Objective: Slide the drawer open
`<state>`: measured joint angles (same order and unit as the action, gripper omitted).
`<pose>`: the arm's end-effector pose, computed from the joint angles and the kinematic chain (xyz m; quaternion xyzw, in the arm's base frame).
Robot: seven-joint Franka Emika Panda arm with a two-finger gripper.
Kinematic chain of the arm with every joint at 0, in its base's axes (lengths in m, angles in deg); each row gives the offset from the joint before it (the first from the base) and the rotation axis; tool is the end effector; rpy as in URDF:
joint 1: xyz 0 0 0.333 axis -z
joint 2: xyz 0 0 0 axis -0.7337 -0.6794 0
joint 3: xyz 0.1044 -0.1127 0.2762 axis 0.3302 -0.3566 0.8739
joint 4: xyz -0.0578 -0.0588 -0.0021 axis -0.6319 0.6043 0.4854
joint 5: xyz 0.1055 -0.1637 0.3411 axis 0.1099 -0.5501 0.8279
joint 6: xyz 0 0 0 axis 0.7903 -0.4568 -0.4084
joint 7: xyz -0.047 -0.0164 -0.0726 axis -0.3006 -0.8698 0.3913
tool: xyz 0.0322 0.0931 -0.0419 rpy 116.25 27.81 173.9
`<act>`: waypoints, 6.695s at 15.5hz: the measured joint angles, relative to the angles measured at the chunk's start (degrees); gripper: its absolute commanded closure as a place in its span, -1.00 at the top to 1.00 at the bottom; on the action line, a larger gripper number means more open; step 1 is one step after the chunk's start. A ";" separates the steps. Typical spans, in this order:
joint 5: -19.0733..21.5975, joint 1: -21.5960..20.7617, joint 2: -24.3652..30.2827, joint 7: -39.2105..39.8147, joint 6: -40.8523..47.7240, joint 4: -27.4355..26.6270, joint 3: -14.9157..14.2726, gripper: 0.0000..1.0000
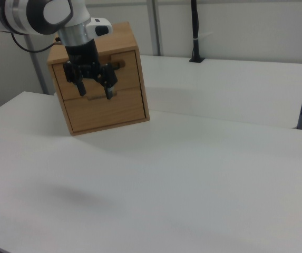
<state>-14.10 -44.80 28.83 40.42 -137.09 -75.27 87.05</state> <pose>0.5674 -0.0243 0.6145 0.9981 0.0436 0.0411 0.0114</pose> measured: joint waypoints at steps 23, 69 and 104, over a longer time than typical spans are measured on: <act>0.01 -0.01 -0.50 0.26 1.69 -0.09 0.21 1.00; 16.24 -8.59 -21.51 -67.05 -44.02 9.71 2.98 -1.00; 12.90 -5.03 -15.05 -56.45 -28.19 6.22 2.67 -1.00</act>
<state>-1.19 -49.83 13.78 -16.03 -165.28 -69.06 89.72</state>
